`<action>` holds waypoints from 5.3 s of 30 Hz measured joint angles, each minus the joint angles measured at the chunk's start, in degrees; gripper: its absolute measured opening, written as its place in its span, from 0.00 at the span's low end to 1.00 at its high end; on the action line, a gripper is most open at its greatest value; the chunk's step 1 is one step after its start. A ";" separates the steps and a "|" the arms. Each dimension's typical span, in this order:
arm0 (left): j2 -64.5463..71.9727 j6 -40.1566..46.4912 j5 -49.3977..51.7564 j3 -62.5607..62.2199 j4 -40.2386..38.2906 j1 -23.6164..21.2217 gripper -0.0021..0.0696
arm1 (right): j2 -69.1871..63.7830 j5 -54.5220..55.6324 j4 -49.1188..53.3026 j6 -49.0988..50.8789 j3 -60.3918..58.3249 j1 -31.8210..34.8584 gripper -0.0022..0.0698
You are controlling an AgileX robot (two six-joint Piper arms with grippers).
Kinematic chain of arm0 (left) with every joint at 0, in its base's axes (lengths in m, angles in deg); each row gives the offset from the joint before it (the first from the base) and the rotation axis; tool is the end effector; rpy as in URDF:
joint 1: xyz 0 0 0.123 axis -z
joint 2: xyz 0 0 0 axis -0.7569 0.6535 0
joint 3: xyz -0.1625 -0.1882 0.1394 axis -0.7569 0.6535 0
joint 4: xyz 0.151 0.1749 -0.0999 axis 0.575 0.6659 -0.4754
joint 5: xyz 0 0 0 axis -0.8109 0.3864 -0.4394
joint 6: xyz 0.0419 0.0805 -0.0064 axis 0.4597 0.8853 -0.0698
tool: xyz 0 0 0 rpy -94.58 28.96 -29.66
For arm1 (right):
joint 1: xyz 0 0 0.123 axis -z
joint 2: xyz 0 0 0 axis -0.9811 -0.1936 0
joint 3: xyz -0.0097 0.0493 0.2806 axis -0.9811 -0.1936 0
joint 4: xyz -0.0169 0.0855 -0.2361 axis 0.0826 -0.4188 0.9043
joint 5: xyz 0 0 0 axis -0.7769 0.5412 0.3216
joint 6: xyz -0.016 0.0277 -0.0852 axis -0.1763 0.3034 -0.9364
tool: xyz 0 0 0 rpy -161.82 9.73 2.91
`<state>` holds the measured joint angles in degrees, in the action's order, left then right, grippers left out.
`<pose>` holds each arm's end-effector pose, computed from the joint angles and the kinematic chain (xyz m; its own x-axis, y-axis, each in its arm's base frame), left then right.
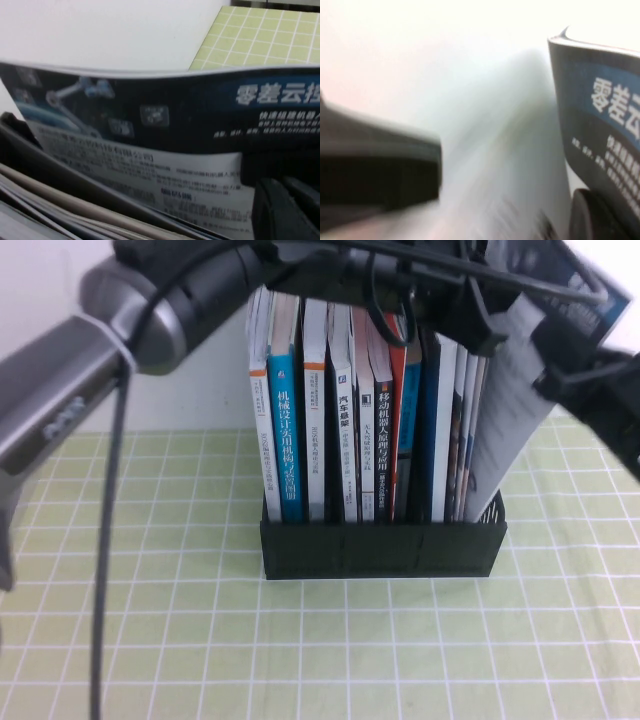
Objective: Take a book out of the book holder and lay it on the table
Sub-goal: Pick up the right side book from the book shelf, then place the picked book on the book
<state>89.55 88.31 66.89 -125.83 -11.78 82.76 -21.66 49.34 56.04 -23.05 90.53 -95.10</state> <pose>0.3606 -0.2855 0.3959 -0.0490 0.3846 -0.9218 0.8874 0.4403 0.1366 0.3183 0.1028 0.2538 0.0092 0.4492 -0.8934 -0.4231 0.8113 0.4035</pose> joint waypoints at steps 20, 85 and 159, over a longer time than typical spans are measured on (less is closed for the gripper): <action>-15.91 -9.14 22.58 0.75 -7.37 -15.55 0.03 | 30.85 -23.75 71.15 46.92 30.23 0.00 0.06; -69.98 -29.71 11.61 47.64 13.75 -20.32 0.03 | 25.69 -119.85 21.14 -30.20 36.60 -41.33 0.06; -69.98 -30.20 14.18 49.71 15.22 -17.66 0.03 | -19.55 -106.93 2.70 -43.07 46.84 -45.52 0.59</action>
<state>19.58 58.11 81.07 -76.11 3.43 65.11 -41.21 -57.59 58.74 -66.12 137.37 -140.62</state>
